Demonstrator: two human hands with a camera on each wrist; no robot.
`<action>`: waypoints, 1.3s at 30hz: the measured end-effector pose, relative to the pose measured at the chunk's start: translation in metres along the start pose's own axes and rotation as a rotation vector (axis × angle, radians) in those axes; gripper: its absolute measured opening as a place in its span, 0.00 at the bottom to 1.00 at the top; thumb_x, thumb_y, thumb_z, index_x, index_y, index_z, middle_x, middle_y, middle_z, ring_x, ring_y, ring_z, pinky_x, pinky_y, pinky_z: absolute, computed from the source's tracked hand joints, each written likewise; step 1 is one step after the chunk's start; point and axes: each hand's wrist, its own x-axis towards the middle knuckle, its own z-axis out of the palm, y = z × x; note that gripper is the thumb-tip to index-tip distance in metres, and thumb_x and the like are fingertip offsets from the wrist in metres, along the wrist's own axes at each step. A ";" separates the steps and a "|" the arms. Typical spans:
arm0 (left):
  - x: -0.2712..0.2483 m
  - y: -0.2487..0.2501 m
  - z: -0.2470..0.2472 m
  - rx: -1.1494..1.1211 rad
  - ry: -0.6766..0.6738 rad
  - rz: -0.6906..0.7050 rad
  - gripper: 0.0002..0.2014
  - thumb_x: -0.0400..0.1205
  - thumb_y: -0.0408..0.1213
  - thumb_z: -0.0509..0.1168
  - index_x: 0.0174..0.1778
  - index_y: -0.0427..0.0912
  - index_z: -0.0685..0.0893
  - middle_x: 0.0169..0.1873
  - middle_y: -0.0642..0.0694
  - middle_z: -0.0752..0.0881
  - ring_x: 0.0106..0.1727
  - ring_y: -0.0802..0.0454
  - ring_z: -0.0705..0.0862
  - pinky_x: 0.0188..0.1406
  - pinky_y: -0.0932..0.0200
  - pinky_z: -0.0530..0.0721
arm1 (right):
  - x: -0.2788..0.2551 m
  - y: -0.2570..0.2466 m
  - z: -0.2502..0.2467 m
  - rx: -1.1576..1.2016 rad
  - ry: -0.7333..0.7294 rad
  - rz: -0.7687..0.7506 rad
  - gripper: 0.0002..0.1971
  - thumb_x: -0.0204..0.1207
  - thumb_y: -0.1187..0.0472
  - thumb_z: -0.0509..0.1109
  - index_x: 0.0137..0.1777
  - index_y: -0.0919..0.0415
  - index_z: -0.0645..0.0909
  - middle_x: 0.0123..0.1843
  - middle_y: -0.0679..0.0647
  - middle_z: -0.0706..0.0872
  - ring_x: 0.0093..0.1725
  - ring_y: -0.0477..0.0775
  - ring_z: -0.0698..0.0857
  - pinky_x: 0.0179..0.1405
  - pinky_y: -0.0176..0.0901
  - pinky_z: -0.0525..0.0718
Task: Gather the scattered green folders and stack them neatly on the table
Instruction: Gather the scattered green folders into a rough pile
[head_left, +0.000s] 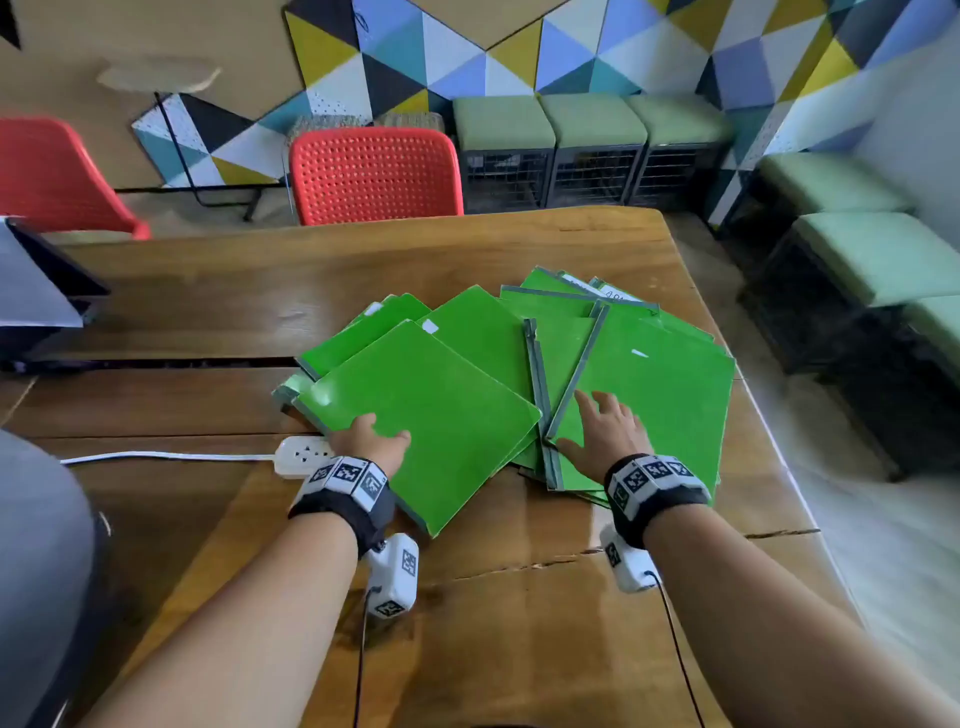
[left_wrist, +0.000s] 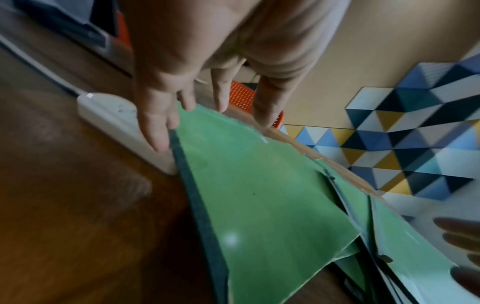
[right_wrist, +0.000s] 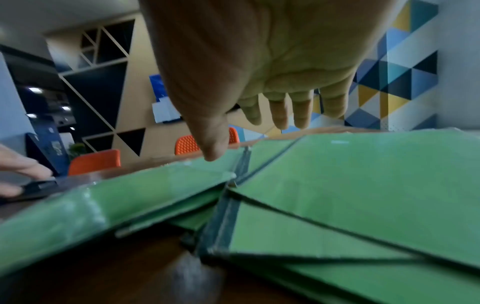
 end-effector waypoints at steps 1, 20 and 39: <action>0.002 -0.003 0.001 -0.012 -0.008 -0.048 0.32 0.80 0.42 0.68 0.80 0.44 0.66 0.78 0.38 0.66 0.74 0.37 0.73 0.70 0.45 0.74 | 0.002 0.002 0.007 -0.021 -0.042 0.030 0.43 0.74 0.37 0.67 0.84 0.51 0.52 0.84 0.61 0.60 0.81 0.64 0.63 0.78 0.65 0.65; 0.042 -0.054 -0.001 -0.209 0.177 -0.047 0.25 0.79 0.23 0.63 0.68 0.53 0.77 0.50 0.45 0.84 0.26 0.46 0.75 0.27 0.56 0.79 | 0.026 0.001 0.049 -0.419 -0.310 -0.179 0.42 0.79 0.77 0.46 0.83 0.36 0.40 0.85 0.68 0.36 0.75 0.87 0.64 0.42 0.55 0.92; 0.014 -0.050 -0.001 -0.228 0.043 0.049 0.25 0.80 0.21 0.63 0.67 0.52 0.80 0.74 0.41 0.75 0.28 0.63 0.66 0.28 0.65 0.72 | 0.017 0.009 0.043 0.003 -0.031 0.064 0.11 0.79 0.66 0.65 0.60 0.65 0.78 0.61 0.61 0.80 0.54 0.58 0.82 0.54 0.54 0.87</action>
